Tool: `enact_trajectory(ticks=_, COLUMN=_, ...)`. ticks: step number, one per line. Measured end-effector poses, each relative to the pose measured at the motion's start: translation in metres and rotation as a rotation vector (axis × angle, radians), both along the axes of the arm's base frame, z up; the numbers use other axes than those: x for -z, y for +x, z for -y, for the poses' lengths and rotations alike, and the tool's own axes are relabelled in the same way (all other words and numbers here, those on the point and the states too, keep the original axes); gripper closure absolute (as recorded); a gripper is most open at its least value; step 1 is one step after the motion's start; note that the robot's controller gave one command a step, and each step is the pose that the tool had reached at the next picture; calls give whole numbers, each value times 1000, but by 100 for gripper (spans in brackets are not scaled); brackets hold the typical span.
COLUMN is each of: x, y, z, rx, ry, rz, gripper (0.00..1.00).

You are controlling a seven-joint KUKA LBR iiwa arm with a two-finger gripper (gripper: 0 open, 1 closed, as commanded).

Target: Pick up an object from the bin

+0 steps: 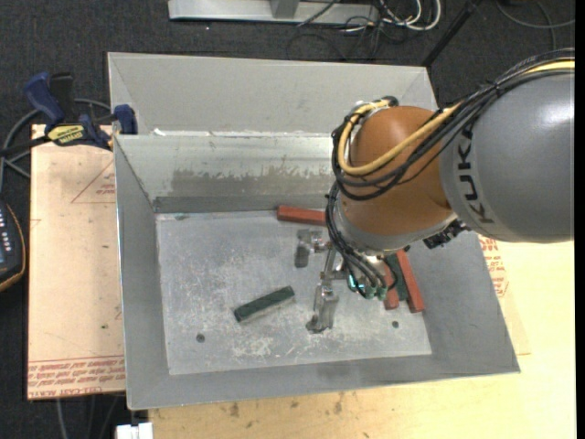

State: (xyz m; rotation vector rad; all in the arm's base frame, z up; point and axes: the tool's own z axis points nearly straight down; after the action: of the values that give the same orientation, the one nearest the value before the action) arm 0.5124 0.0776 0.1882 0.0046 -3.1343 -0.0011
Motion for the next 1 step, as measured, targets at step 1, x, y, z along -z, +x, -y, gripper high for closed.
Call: enact_trajectory(ticks=1, x=123, y=21, z=-31, rx=-102, ry=1, rz=2, gripper=0)
